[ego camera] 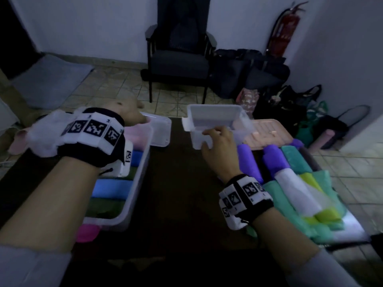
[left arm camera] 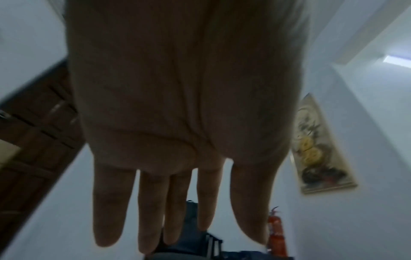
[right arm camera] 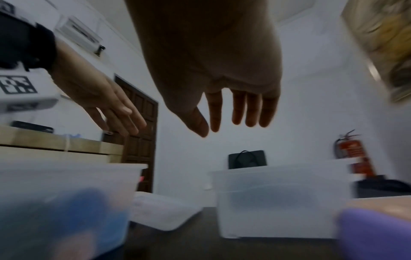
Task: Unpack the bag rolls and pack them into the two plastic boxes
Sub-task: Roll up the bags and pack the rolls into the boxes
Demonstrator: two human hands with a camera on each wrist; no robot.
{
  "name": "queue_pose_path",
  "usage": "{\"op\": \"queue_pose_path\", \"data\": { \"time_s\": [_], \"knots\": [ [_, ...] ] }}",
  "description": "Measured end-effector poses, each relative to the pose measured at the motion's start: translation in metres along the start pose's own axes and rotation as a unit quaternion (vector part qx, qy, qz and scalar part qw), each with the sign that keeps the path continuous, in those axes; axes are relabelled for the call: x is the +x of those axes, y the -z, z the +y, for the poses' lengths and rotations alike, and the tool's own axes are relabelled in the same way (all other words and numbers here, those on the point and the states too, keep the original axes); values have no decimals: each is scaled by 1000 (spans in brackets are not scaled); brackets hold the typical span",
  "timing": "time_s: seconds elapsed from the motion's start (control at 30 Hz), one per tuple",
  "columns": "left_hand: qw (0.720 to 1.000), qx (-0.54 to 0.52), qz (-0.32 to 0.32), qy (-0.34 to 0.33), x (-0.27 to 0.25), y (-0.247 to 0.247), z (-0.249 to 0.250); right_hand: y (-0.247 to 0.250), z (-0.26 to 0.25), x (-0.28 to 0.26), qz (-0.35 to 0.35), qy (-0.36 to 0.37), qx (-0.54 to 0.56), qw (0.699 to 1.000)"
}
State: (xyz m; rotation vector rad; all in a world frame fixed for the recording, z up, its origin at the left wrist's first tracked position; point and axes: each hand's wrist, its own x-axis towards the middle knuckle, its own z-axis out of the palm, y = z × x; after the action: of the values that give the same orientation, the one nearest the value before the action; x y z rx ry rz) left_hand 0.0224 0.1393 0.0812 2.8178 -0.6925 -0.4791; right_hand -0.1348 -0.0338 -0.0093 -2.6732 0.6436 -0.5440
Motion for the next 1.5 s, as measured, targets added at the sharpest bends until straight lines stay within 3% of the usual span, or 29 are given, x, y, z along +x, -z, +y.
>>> {"op": "queue_pose_path", "data": {
  "time_s": [0.1, 0.2, 0.3, 0.37, 0.63, 0.87, 1.2, 1.4, 1.5],
  "knots": [
    [997, -24, -11, -78, -27, -25, 65, 27, 52, -23, -5, -135, -95, 986],
    [989, -5, -90, -120, -48, -82, 109, 46, 98, -49, 3, -257, -155, 954],
    [977, 23, -175, -116, -60, -155, 119, 58, 132, -72, 11, -330, -166, 929],
    [976, 13, -195, -100, -70, -194, 116, 59, 146, -84, 3, -348, -176, 921],
    [986, 36, -157, -53, -89, -258, 87, 47, 157, -92, -7, -352, -201, 914],
    [995, 50, -18, -87, -99, -281, 74, 47, 166, -83, -18, -360, -211, 909],
    [995, 27, -6, -94, -99, -283, 71, 46, 169, -83, -32, -339, -202, 918],
    [995, 31, -13, -94, -98, -283, 71, 49, 158, -91, 22, -308, -188, 932],
    [995, 30, -4, -97, -98, -283, 70, 57, 144, -88, 41, -260, -195, 945]
  ]
}}
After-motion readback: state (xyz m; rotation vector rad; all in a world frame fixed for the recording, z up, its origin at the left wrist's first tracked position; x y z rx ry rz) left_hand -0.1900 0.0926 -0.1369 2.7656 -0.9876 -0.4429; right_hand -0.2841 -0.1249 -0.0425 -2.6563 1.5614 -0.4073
